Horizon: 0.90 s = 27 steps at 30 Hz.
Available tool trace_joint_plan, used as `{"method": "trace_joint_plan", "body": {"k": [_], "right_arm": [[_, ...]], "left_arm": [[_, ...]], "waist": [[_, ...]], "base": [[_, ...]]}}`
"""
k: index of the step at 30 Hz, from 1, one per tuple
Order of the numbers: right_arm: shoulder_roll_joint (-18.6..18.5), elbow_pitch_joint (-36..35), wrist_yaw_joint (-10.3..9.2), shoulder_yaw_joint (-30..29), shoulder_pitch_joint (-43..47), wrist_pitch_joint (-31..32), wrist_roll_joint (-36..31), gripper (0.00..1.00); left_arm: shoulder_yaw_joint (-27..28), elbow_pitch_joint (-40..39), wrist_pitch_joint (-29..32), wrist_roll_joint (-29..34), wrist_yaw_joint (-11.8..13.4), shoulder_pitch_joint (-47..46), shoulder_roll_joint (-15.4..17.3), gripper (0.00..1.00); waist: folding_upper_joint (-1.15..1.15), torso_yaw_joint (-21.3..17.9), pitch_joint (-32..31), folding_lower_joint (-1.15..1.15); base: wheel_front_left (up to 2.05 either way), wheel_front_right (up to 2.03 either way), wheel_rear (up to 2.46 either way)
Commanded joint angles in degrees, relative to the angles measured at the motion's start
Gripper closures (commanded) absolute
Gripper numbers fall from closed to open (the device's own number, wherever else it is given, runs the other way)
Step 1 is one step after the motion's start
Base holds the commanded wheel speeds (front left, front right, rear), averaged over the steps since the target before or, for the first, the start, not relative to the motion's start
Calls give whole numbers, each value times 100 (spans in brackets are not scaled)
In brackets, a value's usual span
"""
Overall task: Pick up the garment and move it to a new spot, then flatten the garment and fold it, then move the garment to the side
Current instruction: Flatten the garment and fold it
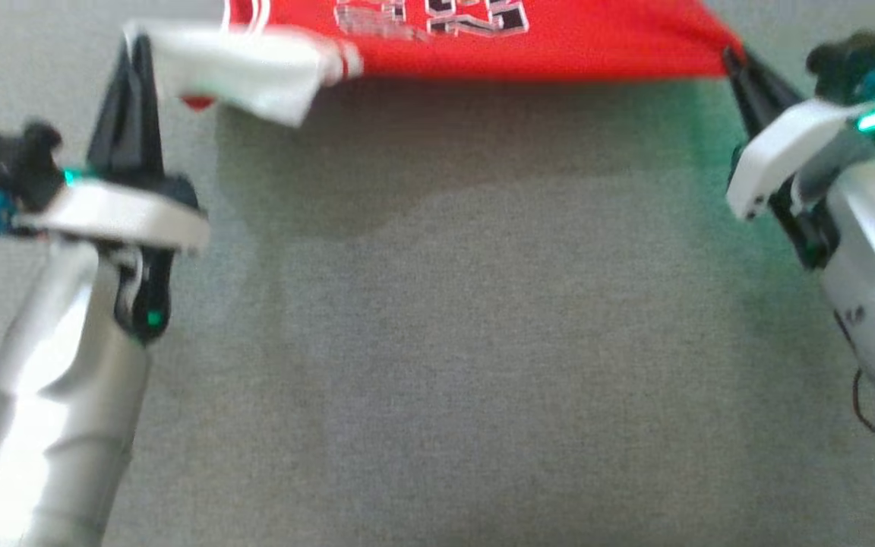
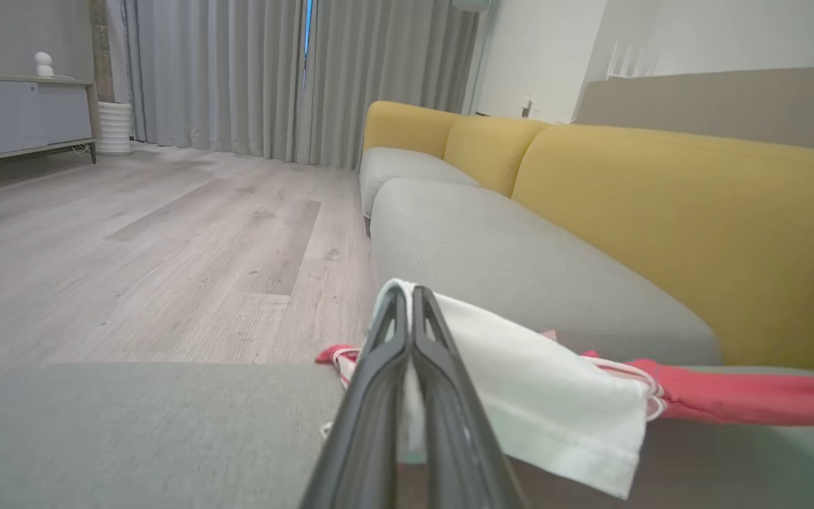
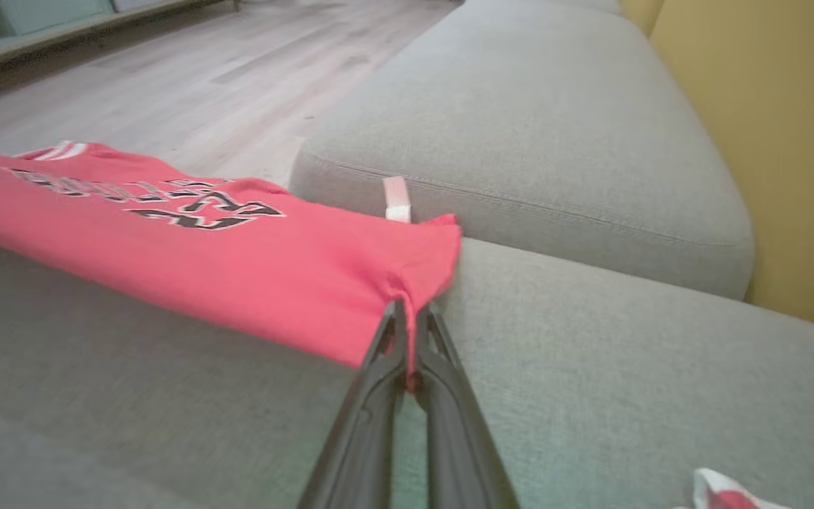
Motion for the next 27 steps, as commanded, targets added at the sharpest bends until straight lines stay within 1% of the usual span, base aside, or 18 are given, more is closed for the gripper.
{"method": "trace_joint_plan", "body": {"k": [1,6,11,15,22,23,24,27], "right_arm": [[-92,-212,11,90,109,24,111,100],[-329,-652,11,463,660,176,607,100],[-498,-993,11,699,1209,158,922,100],[-617,-1242,11,806,1671,117,1074,100],[-764,-1698,11,802,2455,125,1242,100],[-764,-1698,11,802,2455,125,1242,100],[-814,-1829,11,744,2682,141,1251,100],[-857,-2086,11,617,3049,216,1278,100]], "left_arm": [[105,-229,-24,-67,10,-48,374,100],[-567,-462,-16,-442,9,698,748,100],[-1022,-877,42,-798,9,1391,1097,100],[-1116,-1168,61,-905,19,1888,1256,100],[-1183,-1802,145,-1084,233,2758,1319,100],[-1183,-1802,145,-1084,233,2758,1319,100],[-1192,-2012,171,-1111,325,2983,1357,100],[-1195,-2352,192,-1142,472,3287,1408,100]], "waist": [[0,-18,-228,1],[0,-65,-681,1],[0,-108,-1097,1],[0,-135,-1354,1],[0,-186,-1728,1],[0,-186,-1728,1],[0,-179,-1820,1],[0,-167,-1925,1]], "base": [[0,0,0],[0,0,0],[0,0,0],[0,0,0],[0,0,0],[0,0,0],[0,0,0],[0,0,0]]}}
